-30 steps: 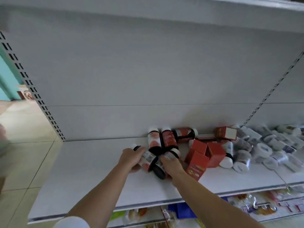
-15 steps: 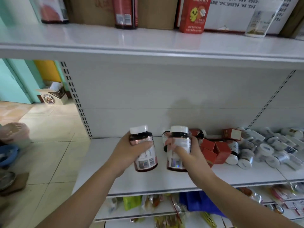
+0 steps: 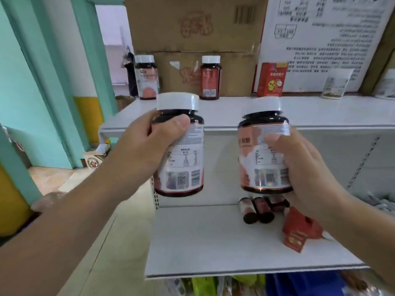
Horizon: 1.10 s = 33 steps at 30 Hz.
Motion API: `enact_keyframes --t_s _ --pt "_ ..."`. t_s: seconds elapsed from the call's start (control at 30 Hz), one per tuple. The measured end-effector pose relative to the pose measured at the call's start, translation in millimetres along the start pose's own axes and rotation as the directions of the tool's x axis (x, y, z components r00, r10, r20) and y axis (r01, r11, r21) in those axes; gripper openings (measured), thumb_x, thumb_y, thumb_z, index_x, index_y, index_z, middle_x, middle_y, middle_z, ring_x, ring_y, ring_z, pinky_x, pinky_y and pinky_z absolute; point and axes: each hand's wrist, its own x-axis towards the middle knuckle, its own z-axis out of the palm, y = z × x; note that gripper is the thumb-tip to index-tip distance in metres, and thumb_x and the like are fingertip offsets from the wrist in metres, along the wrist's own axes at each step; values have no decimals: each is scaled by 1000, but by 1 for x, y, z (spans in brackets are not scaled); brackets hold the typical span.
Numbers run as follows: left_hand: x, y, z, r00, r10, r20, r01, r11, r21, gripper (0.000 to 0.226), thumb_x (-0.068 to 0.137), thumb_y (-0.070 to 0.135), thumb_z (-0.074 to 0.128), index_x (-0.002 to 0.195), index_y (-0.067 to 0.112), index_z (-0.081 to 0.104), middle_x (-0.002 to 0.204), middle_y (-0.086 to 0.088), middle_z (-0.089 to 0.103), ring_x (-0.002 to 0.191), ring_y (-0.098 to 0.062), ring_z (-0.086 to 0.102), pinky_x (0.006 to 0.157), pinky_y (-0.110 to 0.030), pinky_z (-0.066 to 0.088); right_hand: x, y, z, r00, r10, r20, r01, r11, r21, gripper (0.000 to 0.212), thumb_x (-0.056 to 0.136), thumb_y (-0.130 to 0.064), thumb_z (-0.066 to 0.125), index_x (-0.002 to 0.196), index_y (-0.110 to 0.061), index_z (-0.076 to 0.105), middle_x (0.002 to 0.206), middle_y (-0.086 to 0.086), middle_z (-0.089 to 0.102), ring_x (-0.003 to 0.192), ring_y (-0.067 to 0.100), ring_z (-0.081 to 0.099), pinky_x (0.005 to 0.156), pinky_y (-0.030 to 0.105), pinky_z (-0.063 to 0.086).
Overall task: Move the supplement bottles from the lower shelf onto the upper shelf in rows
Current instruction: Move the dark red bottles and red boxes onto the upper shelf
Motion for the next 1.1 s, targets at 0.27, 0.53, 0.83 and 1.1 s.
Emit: enact_keyframes --t_s 0.27,0.53,0.83,1.1 --pt "64 28 -56 986 101 -133 -81 986 147 57 60 61 68 107 28 65 106 0 74 97 -20 71 87 -45 55 88 -40 29 988 -85 126 82 996 33 30 83 -23 59 112 -26 54 102 -2 71 92 14 72 74 37 61" --pt "133 -5 -91 976 -42 -215 81 982 172 65 62 51 72 121 26 58 110 1 70 98 -17 70 90 -42 55 196 -10 57 974 -16 228 57 983 -175 51 90 -20 61 133 -22 34 109 -1 63 99 15 63 77 31 52" --pt "189 -40 -96 939 -9 -345 113 953 282 52 69 61 73 114 40 59 113 10 66 108 -14 63 97 -43 51 302 27 98 973 25 231 46 954 -297 73 87 -31 66 145 -31 21 119 -5 60 114 19 57 103 43 46" --pt "199 -59 -95 948 -90 -305 157 967 203 34 85 24 69 117 31 58 109 14 69 103 -7 65 95 -33 49 329 49 114 986 -30 161 96 904 -416 75 84 -16 69 143 -17 23 135 10 46 118 22 52 107 39 42"
